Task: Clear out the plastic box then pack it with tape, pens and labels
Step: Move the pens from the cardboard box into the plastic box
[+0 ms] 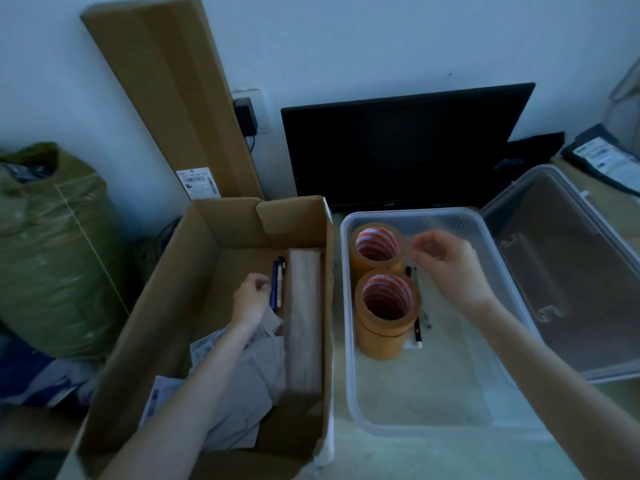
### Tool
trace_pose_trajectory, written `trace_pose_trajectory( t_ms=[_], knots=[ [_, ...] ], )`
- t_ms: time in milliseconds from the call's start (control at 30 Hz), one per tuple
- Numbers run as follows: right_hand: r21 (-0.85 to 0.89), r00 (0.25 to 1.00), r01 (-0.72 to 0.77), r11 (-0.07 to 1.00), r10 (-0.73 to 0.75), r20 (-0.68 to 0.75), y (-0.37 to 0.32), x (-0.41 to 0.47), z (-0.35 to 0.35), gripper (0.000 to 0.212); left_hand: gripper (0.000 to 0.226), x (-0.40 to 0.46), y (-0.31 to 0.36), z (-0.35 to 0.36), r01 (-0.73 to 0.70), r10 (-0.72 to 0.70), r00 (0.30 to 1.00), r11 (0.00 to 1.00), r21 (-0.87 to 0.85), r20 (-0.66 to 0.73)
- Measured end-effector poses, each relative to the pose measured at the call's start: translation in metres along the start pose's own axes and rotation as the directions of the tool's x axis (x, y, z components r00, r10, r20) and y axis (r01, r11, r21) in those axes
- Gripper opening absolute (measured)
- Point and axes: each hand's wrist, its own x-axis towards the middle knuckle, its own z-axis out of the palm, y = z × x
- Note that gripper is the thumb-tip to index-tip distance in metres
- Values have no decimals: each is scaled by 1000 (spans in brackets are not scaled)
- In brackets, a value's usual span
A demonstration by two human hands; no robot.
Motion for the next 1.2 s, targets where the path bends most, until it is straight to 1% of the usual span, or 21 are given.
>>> trace_pose_trajectory(
  t_ms=[100,233,333,400,467,533,600,667,733,867,1000,1067,1133,1200],
  knots=[
    [140,997,-12,990,2,76,-19,-16,10,17,28,17,-14,4,89,-91,996,987,137,4],
    [246,976,-53,968,-2,217,-30,-31,28,22,32,38,-28,13,157,-197,974,943,293,111],
    [282,966,-93,955,18,259,-34,-32,33,24,41,47,-31,26,123,-223,960,879,461,169],
    [327,965,-133,936,46,259,-36,-31,34,24,44,53,-33,35,94,-225,960,820,564,168],
    [361,963,-161,918,66,263,-36,-31,36,21,40,56,-31,41,115,-254,953,808,577,165],
    [371,957,-178,911,73,280,-35,-32,37,17,32,59,-28,44,143,-300,931,822,551,206],
    [375,954,-187,908,76,291,-34,-33,38,16,29,61,-27,46,148,-323,916,822,549,237],
    [367,952,-194,910,84,296,-31,-33,39,15,31,62,-26,46,168,-338,903,846,506,264],
    [373,952,-203,906,94,290,-28,-33,40,16,33,60,-23,44,175,-316,906,885,431,281],
    [407,956,-220,886,114,270,-26,-32,42,16,33,45,-6,26,128,-203,951,945,300,232],
    [495,963,-250,832,159,218,-32,-33,42,14,23,7,21,-7,49,-74,977,990,129,198],
    [511,965,-253,821,173,199,-36,-34,42,11,20,-27,39,-25,17,-11,970,1000,-22,244],
    [508,962,-263,820,185,199,-41,-36,41,9,16,-64,58,-41,16,57,933,980,-200,356],
    [485,951,-290,825,191,242,-43,-40,41,14,14,-96,72,-50,-20,139,887,965,-262,441]
  ],
)
